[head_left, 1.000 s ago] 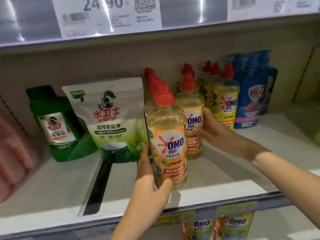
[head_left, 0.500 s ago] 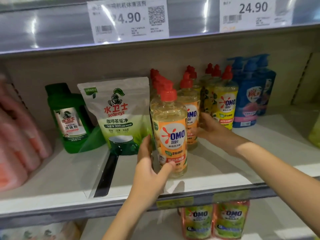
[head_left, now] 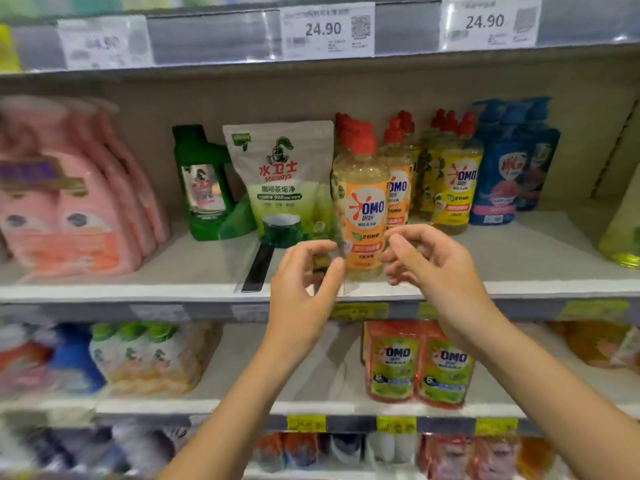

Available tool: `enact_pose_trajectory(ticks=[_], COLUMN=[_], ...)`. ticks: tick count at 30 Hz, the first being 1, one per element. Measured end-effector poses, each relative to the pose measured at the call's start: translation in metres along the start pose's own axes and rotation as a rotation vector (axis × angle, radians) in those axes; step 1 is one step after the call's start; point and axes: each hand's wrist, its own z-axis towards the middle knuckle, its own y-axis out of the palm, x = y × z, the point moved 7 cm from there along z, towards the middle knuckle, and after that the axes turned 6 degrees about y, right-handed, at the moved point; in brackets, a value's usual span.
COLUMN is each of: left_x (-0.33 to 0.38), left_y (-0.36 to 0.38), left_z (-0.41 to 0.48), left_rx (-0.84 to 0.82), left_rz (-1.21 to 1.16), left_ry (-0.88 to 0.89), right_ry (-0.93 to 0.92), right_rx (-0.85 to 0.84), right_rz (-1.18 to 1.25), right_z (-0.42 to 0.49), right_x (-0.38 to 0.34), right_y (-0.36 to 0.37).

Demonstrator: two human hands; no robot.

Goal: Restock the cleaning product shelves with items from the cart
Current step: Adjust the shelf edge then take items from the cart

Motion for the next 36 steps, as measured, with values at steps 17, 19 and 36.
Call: enact_pose_trajectory(ticks=[17, 19, 36], left_x=[-0.030, -0.031, -0.007], left_y=[-0.267, -0.305, -0.436], left_z=[-0.311, -0.359, -0.627], left_rx=[0.487, 0.578, 1.108], left_rz=[0.444, 0.520, 0.657], left_ry=[-0.661, -0.758, -1.192], right_ry=[0.516, 0.560, 0.375], right_rx=[-0.914, -1.032, -1.688], right_rz=[0.142, 0.104, -0.750], right_z=[-0.214, -0.247, -0.539], right_x=[0.097, 0.113, 0.287], right_y=[0.318, 0.358, 0.573])
